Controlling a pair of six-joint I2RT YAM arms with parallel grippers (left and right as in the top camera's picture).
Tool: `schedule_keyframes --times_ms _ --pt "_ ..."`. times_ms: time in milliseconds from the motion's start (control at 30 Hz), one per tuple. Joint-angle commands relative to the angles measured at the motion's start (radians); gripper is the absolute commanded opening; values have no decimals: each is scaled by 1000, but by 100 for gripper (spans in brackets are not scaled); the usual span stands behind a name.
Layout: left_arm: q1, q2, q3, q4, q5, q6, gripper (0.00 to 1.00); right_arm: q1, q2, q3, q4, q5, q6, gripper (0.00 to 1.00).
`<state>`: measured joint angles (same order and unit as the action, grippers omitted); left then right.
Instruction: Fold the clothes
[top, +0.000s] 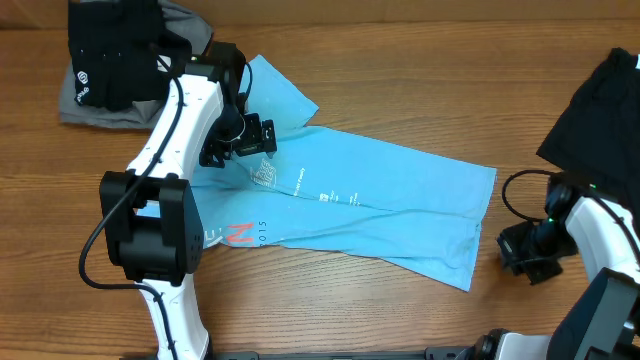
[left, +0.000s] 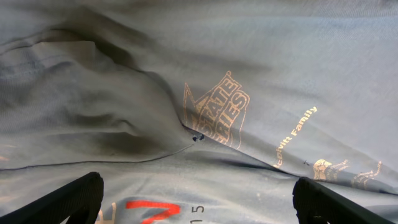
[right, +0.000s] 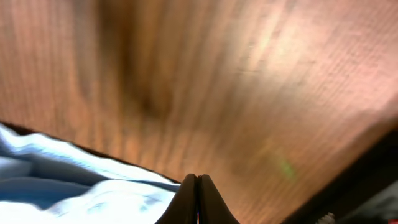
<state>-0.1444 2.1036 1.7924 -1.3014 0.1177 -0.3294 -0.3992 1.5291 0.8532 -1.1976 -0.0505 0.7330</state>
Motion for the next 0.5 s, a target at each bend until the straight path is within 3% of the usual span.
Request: schedule_keyframes --times_ms 0,233,467 --pt "-2 -12 16 4 -14 15 100 8 -36 28 -13 -3 -52 4" --pt "-3 -12 16 6 -14 15 100 109 -192 29 7 -132 -211 4" --pt "-3 -12 16 6 -14 11 100 251 -192 5 49 -187 -217 4"
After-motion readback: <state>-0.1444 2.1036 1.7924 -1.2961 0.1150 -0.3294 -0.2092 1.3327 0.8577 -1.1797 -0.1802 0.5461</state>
